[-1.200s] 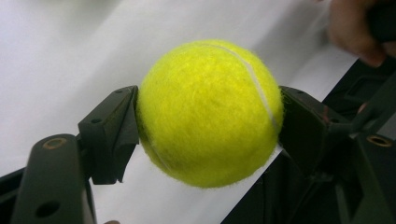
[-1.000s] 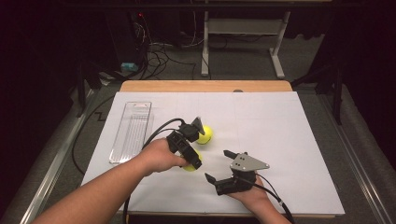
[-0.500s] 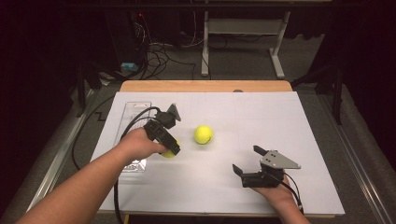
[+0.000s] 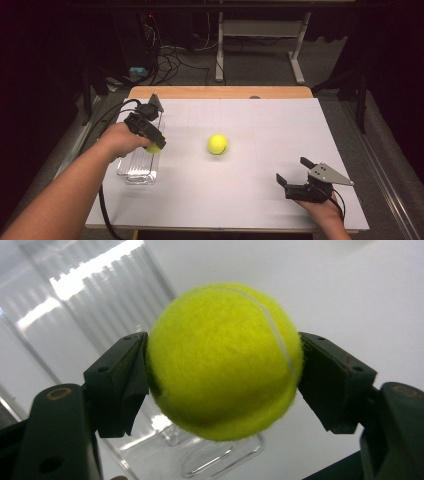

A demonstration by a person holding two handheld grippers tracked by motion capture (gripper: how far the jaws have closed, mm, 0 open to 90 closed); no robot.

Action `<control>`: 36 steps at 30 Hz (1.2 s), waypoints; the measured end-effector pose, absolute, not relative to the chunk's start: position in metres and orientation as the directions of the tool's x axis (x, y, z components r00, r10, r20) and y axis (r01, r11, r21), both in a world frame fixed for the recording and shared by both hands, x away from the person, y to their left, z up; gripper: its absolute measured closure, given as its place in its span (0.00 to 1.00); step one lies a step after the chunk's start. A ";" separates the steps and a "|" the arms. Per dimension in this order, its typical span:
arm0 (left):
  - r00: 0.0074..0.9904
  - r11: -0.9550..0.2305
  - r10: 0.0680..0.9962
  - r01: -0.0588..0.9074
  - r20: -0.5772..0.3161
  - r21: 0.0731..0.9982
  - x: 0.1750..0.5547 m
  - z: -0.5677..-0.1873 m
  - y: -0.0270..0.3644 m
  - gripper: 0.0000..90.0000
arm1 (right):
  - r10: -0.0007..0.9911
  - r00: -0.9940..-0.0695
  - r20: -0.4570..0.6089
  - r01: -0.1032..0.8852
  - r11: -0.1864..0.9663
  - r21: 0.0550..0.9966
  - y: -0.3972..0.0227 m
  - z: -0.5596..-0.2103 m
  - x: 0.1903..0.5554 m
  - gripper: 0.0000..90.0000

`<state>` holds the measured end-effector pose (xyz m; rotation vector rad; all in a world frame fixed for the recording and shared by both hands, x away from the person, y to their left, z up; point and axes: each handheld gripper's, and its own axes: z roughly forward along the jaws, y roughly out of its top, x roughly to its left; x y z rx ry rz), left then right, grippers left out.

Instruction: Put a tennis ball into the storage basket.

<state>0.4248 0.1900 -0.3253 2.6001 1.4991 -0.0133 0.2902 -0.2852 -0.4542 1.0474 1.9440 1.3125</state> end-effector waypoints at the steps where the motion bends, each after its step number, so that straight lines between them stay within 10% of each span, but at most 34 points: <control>1: 0.496 -0.486 0.866 0.866 -0.073 0.116 0.426 -0.325 0.194 0.29 | 0.847 -0.531 -0.027 0.293 0.214 0.932 -0.287 -0.455 0.290 0.00; 32: 0.385 -0.380 0.922 0.921 -0.048 0.084 0.468 -0.351 0.228 0.28 | 0.844 -0.536 -0.031 0.303 0.226 0.926 -0.288 -0.459 0.288 0.00; 36: 0.381 -0.371 0.923 0.919 -0.058 0.133 0.468 -0.345 0.229 0.11 | 0.844 -0.535 -0.030 0.303 0.225 0.926 -0.288 -0.459 0.288 0.00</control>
